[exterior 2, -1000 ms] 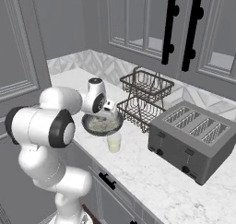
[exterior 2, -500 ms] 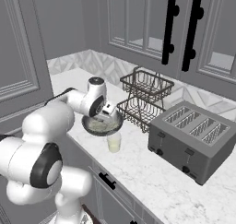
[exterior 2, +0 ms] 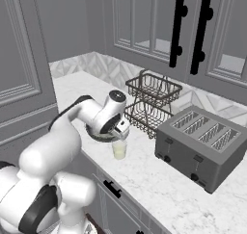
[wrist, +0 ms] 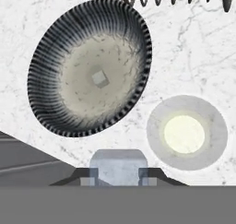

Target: Grab a lemon wedge from the fridge and one ice cube from the ice bowl, and put them in the glass of lemonade.

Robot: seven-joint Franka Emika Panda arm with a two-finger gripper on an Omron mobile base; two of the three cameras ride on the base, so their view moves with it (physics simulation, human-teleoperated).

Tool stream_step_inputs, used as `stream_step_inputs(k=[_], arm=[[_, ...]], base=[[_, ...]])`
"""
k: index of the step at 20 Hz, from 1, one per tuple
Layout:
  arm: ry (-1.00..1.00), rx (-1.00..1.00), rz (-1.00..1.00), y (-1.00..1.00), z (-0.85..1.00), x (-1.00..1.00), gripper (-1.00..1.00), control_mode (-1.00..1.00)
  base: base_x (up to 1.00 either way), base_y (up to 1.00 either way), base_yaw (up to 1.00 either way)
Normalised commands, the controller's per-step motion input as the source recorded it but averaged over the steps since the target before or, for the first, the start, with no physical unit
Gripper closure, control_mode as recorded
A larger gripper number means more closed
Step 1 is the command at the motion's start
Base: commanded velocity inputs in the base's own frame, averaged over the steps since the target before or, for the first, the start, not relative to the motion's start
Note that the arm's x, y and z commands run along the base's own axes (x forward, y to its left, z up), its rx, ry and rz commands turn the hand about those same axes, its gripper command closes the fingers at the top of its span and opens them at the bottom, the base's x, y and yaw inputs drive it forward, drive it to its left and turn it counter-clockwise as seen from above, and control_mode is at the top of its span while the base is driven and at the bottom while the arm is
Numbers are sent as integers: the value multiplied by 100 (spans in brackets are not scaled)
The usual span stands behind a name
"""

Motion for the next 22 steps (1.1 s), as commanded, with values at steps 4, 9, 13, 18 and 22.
stream_step_inputs(k=[4,9,13,18,22], arm=[[0,12,-12,-44,0,0,100,-100],[0,7,-11,-26,-5,0,100,-100],[0,2,-8,-9,-26,3,100,-100],[0,0,-5,0,-27,14,100,-100],[0,0,-4,-3,-23,19,100,-100]], base=[[0,0,0],[0,0,0],[0,0,0],[0,0,0],[0,0,0]])
